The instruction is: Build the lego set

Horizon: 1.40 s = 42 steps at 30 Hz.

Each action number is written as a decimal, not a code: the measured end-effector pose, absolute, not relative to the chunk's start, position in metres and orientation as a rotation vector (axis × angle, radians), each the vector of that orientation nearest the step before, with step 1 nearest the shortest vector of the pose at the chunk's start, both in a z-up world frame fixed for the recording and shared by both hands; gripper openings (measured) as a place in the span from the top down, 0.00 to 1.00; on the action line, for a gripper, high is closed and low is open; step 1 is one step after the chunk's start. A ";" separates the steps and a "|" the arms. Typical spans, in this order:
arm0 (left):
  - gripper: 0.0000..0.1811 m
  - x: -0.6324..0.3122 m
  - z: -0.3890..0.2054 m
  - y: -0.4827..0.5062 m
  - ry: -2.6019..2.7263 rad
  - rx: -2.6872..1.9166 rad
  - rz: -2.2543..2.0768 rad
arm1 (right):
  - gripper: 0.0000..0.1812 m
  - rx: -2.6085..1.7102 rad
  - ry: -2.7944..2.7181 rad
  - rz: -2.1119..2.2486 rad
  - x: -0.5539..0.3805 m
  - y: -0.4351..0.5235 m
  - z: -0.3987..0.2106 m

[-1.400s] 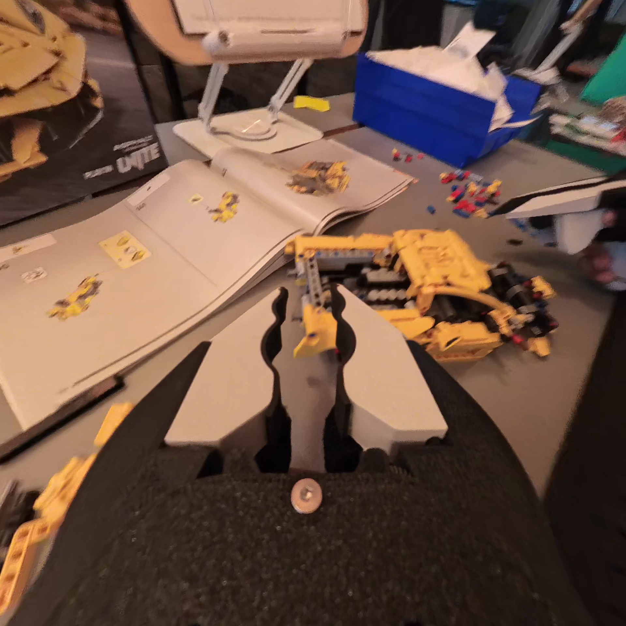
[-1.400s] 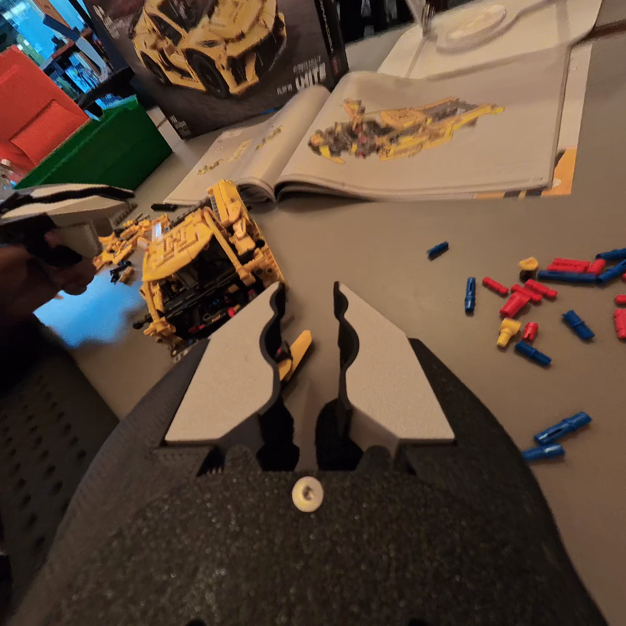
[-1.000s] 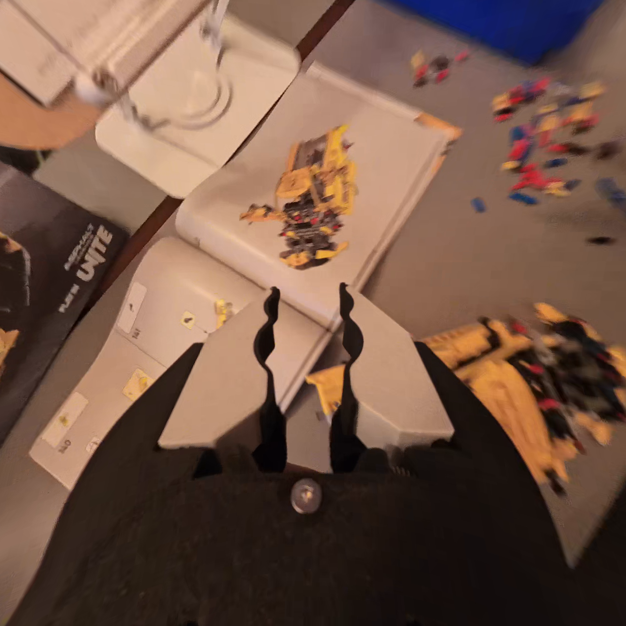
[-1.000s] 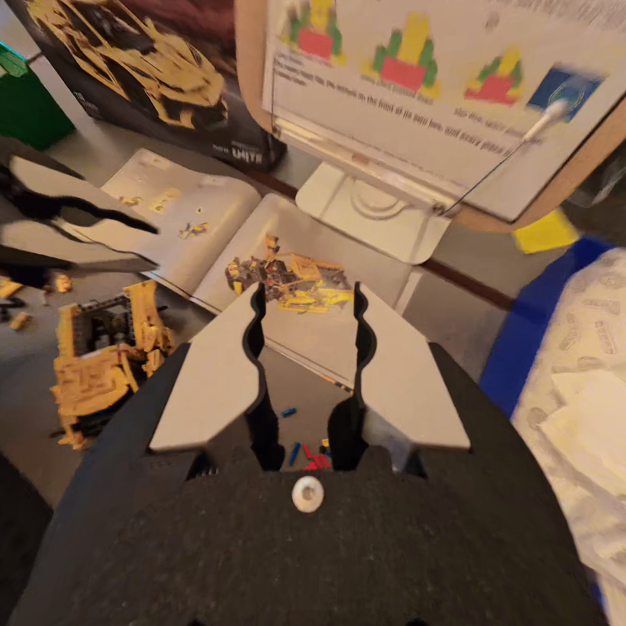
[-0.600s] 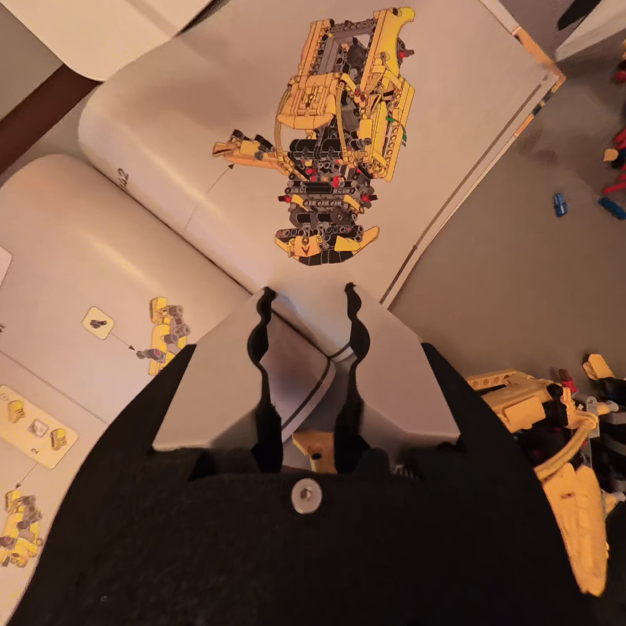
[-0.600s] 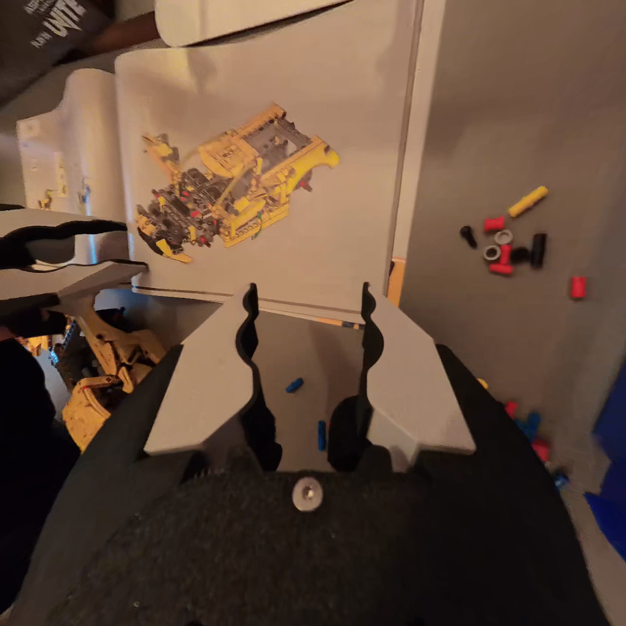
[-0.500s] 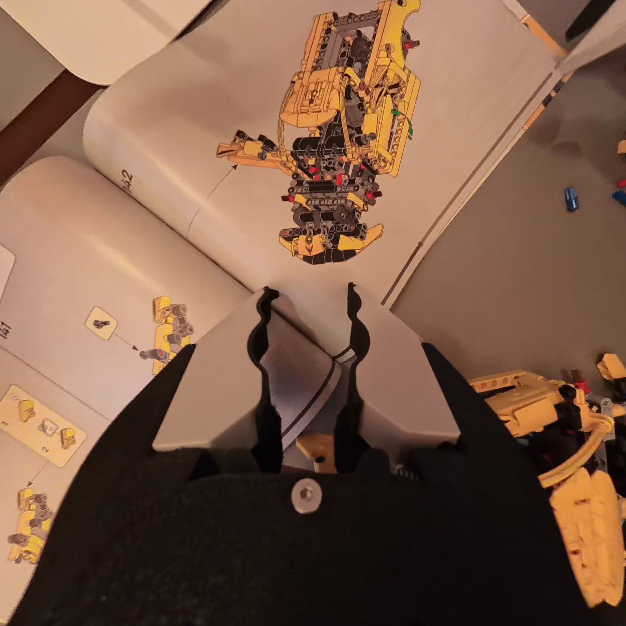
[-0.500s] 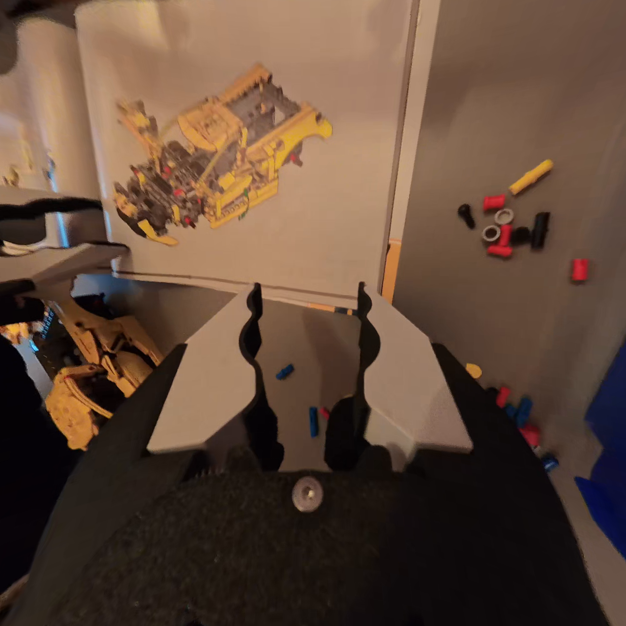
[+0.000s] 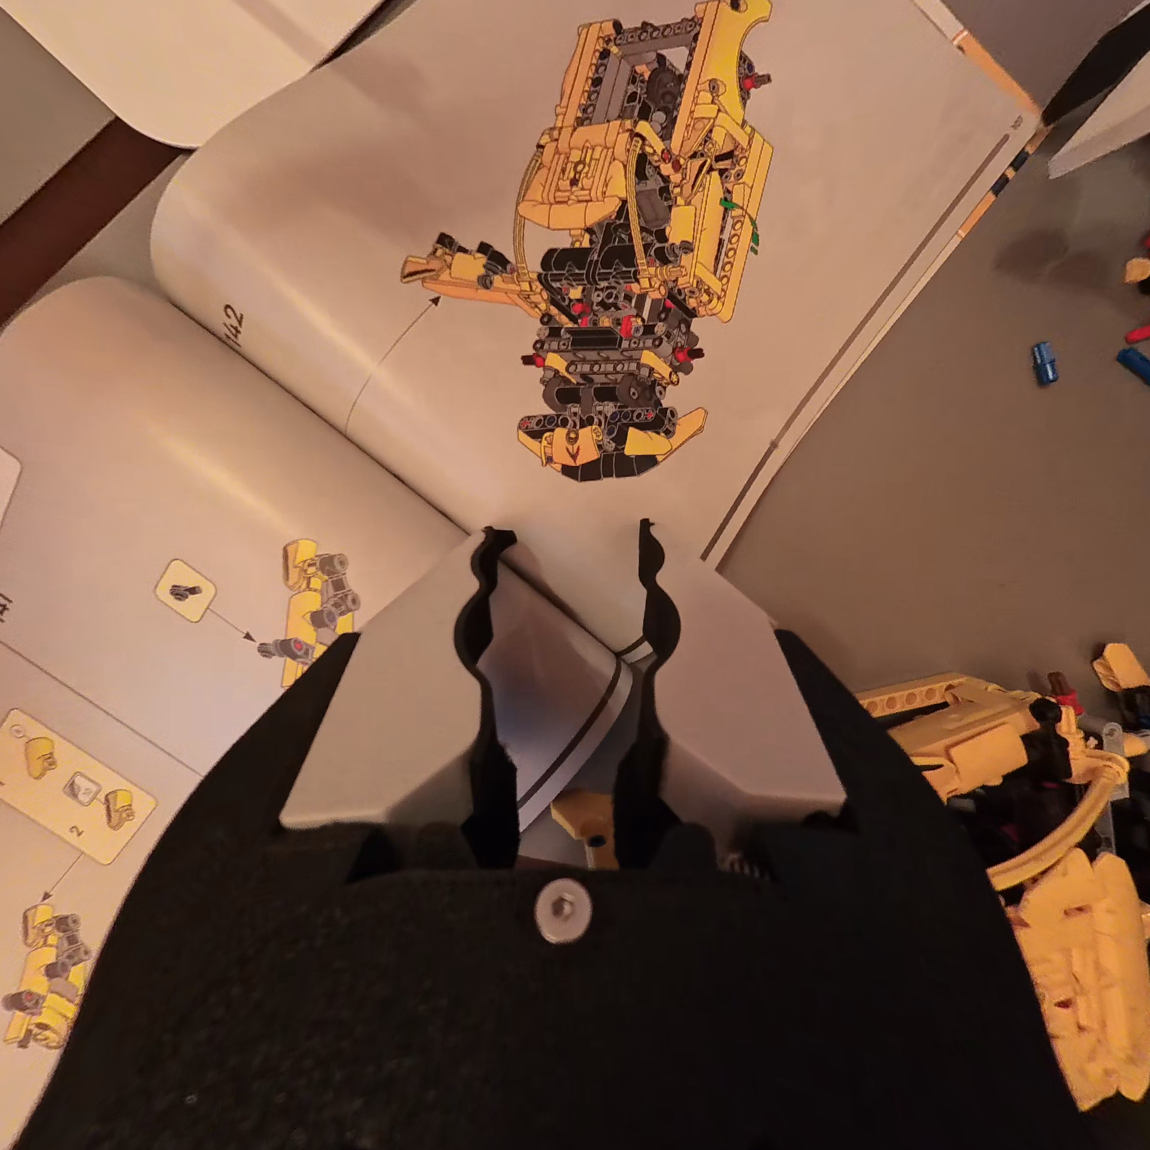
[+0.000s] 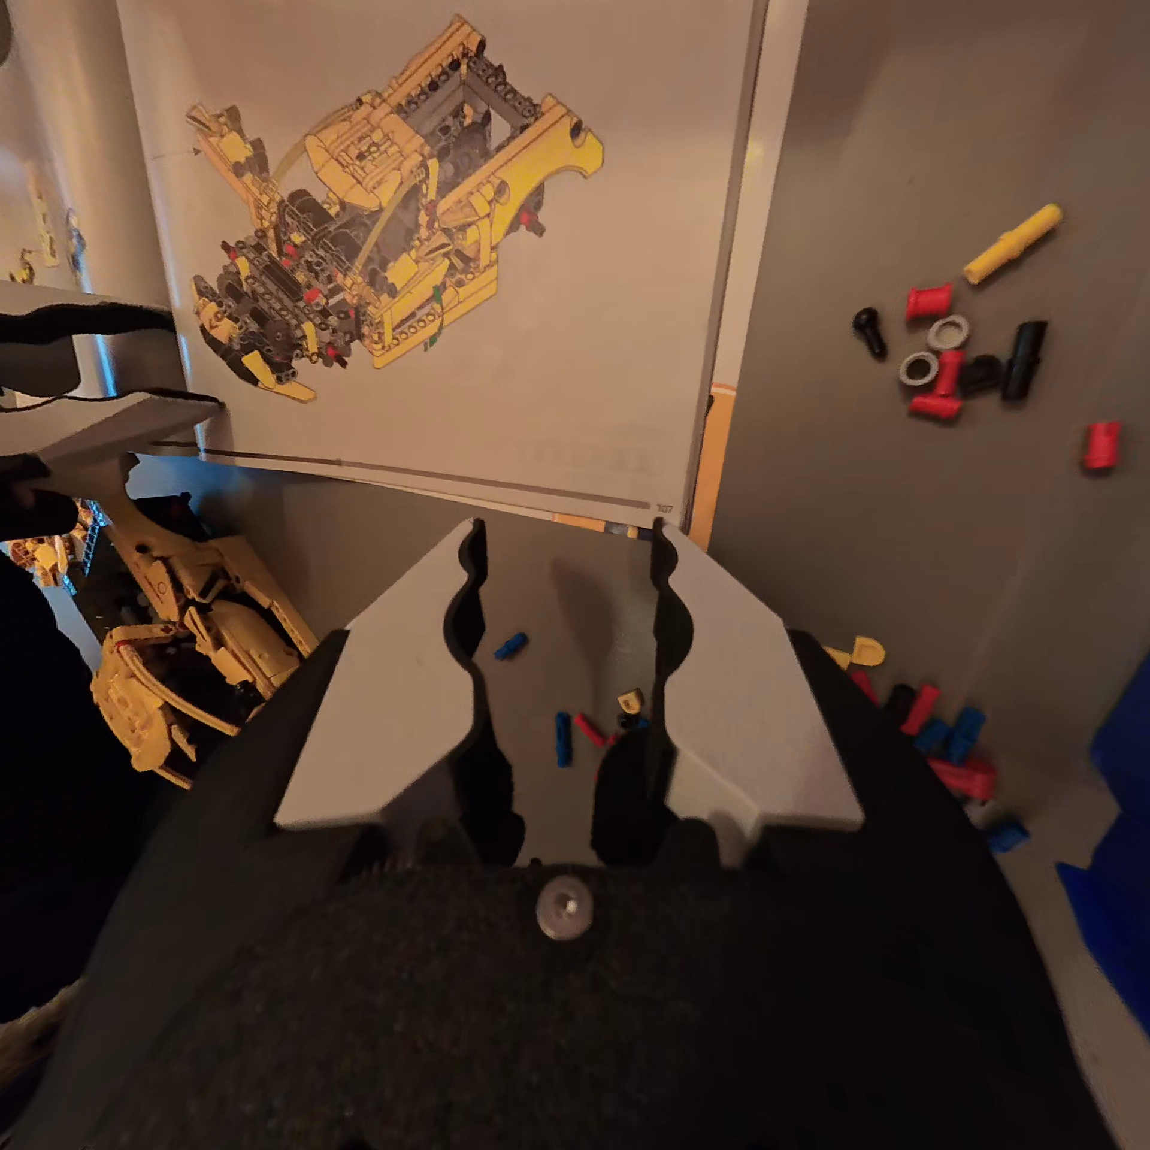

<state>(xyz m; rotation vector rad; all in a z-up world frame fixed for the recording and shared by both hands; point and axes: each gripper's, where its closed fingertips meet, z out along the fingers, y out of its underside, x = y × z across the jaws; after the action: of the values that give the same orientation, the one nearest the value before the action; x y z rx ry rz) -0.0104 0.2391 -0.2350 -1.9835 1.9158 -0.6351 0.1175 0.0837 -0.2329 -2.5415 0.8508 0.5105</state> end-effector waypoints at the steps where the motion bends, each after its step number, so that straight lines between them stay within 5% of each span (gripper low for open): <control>1: 0.75 -0.011 -0.235 0.239 1.916 -1.982 -0.636 | 0.71 -2.556 0.854 0.494 0.119 0.082 -0.234; 28: 0.75 -0.010 -0.235 0.239 1.921 -1.979 -0.643 | 0.72 -2.548 0.858 0.476 0.123 0.081 -0.234; 42: 0.75 -0.008 -0.236 0.239 1.918 -1.979 -0.653 | 0.94 -2.648 0.893 0.319 0.140 0.069 -0.251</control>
<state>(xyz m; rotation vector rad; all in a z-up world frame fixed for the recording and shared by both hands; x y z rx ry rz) -0.0085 0.2394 -0.2361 -1.9793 1.9185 -0.6533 0.1396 0.0690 -0.2510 -2.6484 0.8929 0.3194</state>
